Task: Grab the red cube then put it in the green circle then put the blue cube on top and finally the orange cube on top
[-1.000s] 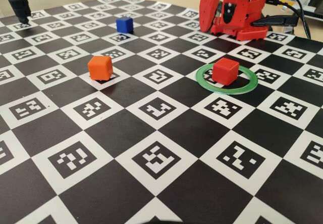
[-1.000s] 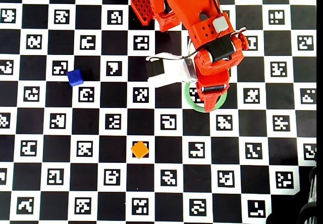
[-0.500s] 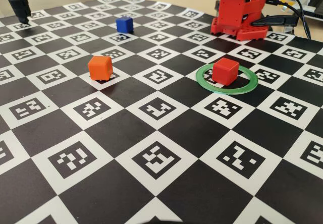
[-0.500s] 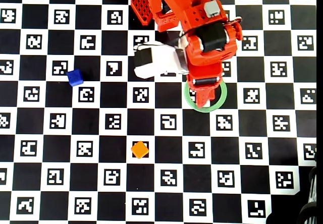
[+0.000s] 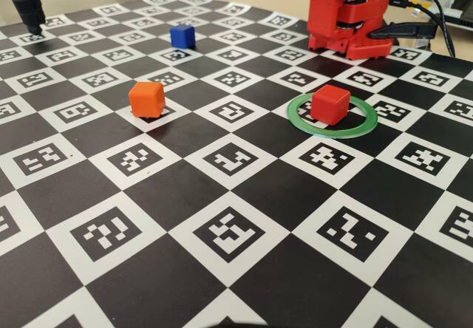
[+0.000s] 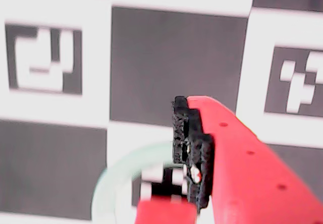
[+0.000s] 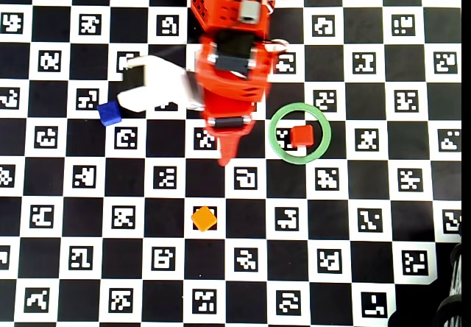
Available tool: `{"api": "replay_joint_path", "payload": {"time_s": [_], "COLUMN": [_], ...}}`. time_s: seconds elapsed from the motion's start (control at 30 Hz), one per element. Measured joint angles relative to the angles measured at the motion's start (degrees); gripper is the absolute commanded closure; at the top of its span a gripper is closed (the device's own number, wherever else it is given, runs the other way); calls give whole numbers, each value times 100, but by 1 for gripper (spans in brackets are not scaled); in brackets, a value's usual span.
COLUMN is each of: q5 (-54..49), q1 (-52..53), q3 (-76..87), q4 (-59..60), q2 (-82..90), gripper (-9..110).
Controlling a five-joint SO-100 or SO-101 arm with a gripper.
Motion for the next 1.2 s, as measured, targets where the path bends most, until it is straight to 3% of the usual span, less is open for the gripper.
{"api": "replay_joint_path", "payload": {"time_s": [0.43,0.8,1.2], "q5": [-1811,-3085,-3894], "q1": [2065,2716,3287], "q3": [-88,-123,308], "q4": [0,-158,-1099], "q2": [-26,-694,-1371], "gripper": [60,55,54]}}
